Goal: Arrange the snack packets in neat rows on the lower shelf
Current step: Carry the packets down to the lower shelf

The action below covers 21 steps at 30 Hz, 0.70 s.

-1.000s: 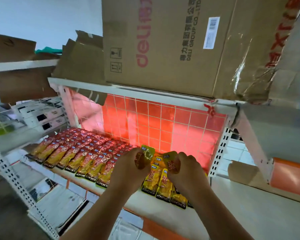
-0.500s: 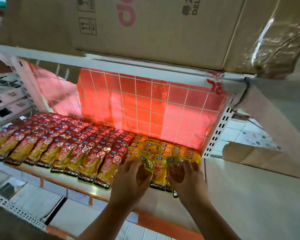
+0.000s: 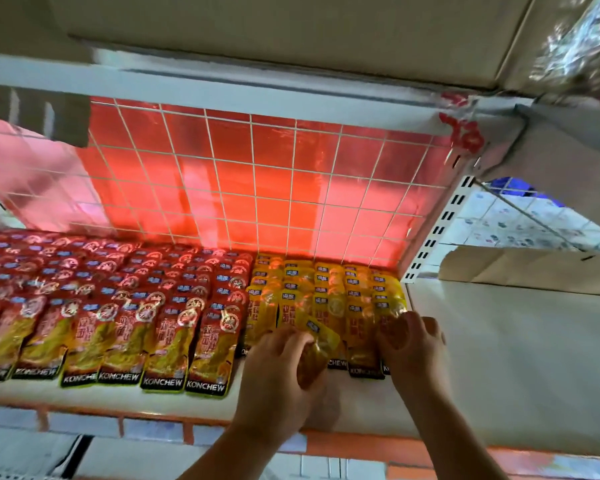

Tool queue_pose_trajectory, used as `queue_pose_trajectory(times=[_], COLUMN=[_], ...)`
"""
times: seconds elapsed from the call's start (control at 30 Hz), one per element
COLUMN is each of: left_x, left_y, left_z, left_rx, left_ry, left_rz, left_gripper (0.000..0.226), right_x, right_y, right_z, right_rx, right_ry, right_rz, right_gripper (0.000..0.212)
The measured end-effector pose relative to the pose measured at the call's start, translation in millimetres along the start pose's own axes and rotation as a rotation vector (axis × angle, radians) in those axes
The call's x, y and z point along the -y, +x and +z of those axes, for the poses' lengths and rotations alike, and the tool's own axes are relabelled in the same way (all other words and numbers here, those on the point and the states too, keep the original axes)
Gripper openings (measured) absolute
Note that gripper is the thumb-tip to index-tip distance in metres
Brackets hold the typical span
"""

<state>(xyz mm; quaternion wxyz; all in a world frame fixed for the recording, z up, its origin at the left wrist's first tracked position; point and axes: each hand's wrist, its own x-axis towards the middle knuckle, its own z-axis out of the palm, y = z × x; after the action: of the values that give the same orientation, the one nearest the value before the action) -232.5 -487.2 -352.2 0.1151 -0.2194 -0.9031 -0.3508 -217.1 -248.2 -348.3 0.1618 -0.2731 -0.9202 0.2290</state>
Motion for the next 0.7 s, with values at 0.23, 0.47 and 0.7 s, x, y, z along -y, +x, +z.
queue_pose_trajectory(times=[0.23,0.47,0.7], left_x=[-0.4,0.4,0.9], left_y=[1.3,-1.1,-1.1], left_z=[1.1,2.5,4.9], left_rx=[-0.026,-0.039,-0.055], left_ry=[0.009,0.034,0.060], left_rz=[-0.007,0.000,0.037], left_gripper=[0.047,0.045,0.045], right_x=[-7.7,-7.7,-25.1], right_y=[2.7,-8.7,-20.5], right_z=[-2.0,-11.4,-3.5], right_rx=[0.035,-0.049,0.087], right_ry=[-0.025,-0.071,-0.221], right_rz=[-0.001,-0.215,-0.511], right_gripper=[0.040,0.056,0.084])
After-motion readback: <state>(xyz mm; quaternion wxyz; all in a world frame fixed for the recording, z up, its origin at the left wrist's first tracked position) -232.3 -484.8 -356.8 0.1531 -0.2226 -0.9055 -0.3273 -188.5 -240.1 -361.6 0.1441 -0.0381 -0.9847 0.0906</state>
